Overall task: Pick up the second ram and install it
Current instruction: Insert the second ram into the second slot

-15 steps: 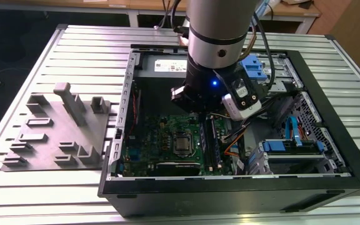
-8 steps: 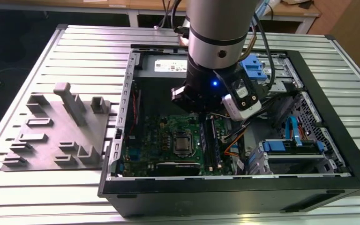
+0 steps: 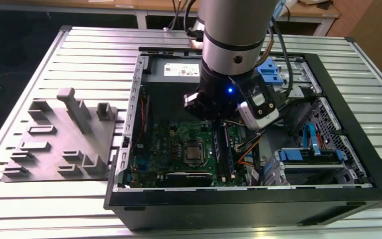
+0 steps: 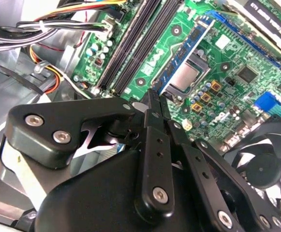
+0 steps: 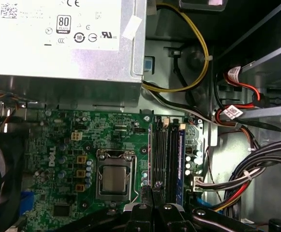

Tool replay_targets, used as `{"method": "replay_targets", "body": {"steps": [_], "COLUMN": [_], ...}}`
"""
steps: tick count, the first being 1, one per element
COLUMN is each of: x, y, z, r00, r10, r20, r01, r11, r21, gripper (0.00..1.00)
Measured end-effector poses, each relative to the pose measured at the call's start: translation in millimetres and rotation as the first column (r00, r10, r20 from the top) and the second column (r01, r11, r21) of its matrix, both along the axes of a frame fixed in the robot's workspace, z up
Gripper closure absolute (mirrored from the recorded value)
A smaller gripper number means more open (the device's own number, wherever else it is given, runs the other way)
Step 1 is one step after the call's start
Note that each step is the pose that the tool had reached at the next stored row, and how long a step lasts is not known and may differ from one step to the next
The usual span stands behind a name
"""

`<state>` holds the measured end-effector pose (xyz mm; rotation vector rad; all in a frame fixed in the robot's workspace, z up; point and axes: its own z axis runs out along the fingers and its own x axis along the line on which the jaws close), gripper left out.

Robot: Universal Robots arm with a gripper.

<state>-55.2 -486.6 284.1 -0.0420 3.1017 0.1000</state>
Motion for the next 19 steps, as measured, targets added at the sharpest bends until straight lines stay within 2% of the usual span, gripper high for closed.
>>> {"method": "replay_targets", "body": {"steps": [19], "x": [0.1], "y": [0.0], "z": [-12.8], "r00": [1.0], "r10": [0.0], "r20": [-0.0001], "r01": [0.0], "r11": [1.0], "r21": [0.0027], "gripper": [0.91]}}
